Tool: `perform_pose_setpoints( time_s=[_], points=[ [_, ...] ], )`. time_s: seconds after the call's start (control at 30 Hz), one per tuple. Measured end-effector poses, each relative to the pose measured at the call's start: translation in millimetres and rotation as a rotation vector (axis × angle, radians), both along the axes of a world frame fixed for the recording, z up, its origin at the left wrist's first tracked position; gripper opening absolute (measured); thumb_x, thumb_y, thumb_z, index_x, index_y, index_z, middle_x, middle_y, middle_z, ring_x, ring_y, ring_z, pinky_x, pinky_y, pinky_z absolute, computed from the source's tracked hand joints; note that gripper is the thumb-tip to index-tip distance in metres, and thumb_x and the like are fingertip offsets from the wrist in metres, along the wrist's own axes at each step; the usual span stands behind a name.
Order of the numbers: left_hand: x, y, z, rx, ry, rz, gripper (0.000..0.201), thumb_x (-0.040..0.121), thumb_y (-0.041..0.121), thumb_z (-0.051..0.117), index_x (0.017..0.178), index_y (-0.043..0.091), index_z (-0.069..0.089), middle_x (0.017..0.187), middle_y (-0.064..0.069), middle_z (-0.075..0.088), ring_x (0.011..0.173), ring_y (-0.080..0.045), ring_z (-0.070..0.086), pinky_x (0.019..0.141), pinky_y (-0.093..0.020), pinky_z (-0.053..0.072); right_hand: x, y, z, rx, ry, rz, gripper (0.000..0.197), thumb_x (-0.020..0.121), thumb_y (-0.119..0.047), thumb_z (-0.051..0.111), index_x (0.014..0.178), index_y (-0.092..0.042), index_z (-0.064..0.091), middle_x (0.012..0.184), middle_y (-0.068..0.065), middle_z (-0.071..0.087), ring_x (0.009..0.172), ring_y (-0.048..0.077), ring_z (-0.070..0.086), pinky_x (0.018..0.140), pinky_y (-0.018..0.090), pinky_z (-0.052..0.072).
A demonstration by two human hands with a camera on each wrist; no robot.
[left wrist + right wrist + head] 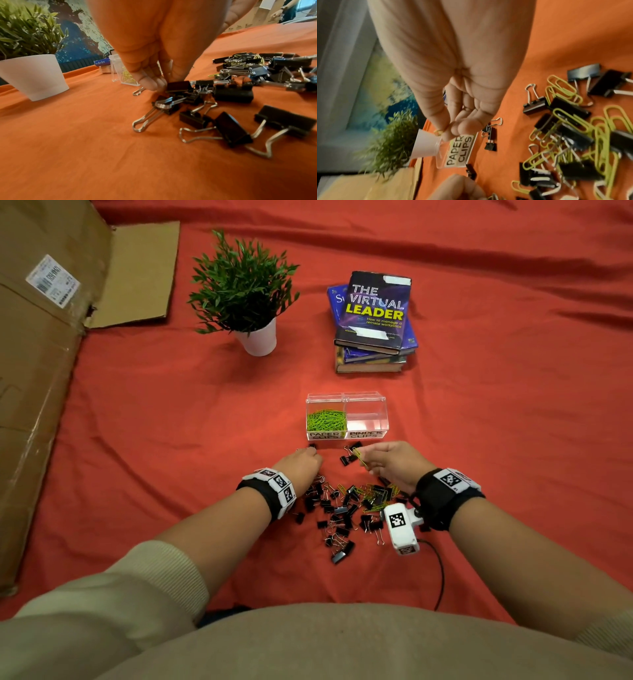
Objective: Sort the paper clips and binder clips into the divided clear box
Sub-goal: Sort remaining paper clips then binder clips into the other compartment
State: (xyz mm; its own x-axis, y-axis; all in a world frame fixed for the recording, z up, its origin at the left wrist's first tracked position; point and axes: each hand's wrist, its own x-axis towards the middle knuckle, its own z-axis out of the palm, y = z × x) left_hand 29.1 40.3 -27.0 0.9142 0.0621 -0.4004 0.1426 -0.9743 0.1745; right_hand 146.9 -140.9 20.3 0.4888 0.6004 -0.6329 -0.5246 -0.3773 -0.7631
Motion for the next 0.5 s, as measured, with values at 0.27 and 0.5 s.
perform_pose_setpoints(
  time_s=[0.27,0.5],
  points=[
    [-2,-5,4,-0.186,-0.004,0.177,0.014,0.091,0.007,0.043,0.104,0.004,0.048,0.108,-0.016,0.054,0.098,-0.030,0.052,0.082,-0.036,0.042,-5,-4,-4,0.143,0.314,-0.070,0.025,0.088,-0.004,0.033,0.087,-0.004,0.058,0.071,0.005,0.051,0.058,0.013,0.048,0.051,0.019,0.045],
    [6,-20,22,-0.602,-0.112,0.461,0.016,0.094,0.005,0.037,0.104,0.011,0.047,0.075,0.002,0.049,0.056,-0.013,0.042,0.052,-0.026,0.034,-7,-1,-4,-0.230,-0.194,0.282,0.025,0.093,-0.021,0.045,0.074,-0.013,0.059,0.066,0.000,0.054,0.054,0.011,0.045,0.051,0.023,0.035]
  ],
)
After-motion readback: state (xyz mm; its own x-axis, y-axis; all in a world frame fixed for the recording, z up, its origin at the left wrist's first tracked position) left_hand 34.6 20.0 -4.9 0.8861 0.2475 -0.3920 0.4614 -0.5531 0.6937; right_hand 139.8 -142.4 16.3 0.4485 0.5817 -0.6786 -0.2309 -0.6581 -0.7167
